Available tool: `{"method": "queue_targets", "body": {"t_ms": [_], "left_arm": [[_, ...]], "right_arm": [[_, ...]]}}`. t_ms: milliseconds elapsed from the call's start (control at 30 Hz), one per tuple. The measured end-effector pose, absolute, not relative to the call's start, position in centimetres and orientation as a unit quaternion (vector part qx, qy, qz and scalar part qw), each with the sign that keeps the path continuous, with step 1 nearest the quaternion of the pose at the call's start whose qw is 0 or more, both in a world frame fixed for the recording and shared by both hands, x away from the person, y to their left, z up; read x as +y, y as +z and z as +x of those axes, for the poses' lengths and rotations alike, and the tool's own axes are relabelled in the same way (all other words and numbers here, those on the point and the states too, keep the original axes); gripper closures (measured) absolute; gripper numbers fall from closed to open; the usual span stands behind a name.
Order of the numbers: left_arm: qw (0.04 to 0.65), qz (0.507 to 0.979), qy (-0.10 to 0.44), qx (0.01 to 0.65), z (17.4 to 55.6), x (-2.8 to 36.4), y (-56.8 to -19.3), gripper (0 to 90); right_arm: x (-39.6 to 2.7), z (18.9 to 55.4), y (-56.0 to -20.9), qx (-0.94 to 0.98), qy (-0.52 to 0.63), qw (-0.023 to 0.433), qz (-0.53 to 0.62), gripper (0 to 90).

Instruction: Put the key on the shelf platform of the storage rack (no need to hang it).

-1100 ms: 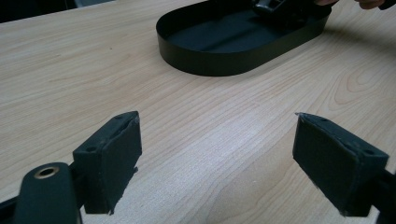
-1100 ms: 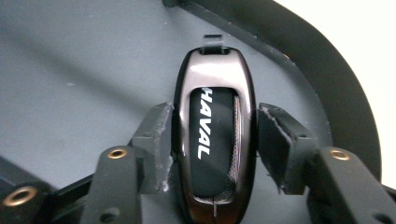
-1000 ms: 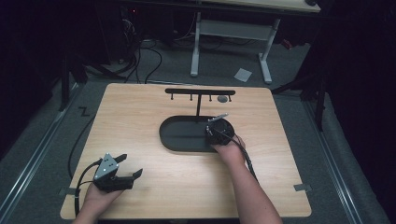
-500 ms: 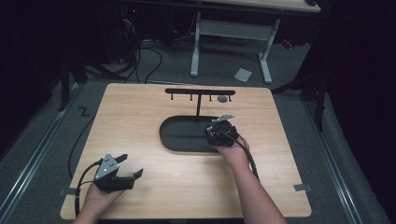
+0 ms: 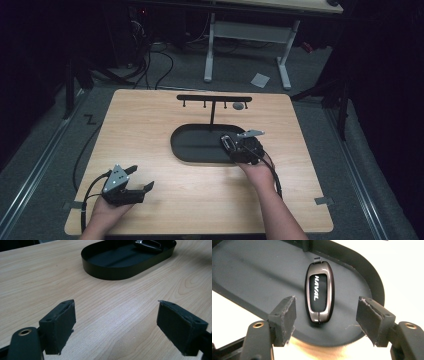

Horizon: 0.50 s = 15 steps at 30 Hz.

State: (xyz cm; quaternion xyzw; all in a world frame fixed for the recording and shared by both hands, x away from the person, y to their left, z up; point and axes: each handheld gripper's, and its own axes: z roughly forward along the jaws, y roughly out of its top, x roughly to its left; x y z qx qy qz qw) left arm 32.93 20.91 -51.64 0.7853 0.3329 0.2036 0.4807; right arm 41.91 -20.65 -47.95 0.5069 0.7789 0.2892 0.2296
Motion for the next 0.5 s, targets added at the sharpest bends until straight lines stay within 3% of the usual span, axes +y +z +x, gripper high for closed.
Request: {"method": "queue_targets", "body": {"t_ms": [300,500], "left_arm": [[0.477,0.788,0.205,0.332,32.9,20.8,-51.7,16.2],[0.473,0.789,0.206,0.333,33.0,20.6,-51.9,16.2]], "right_arm": [[-22.1,39.1,-48.1,0.763,0.321,0.239,0.507,16.5],[-23.4,36.1,-48.8,0.750,0.341,0.250,0.509,14.9]]}}
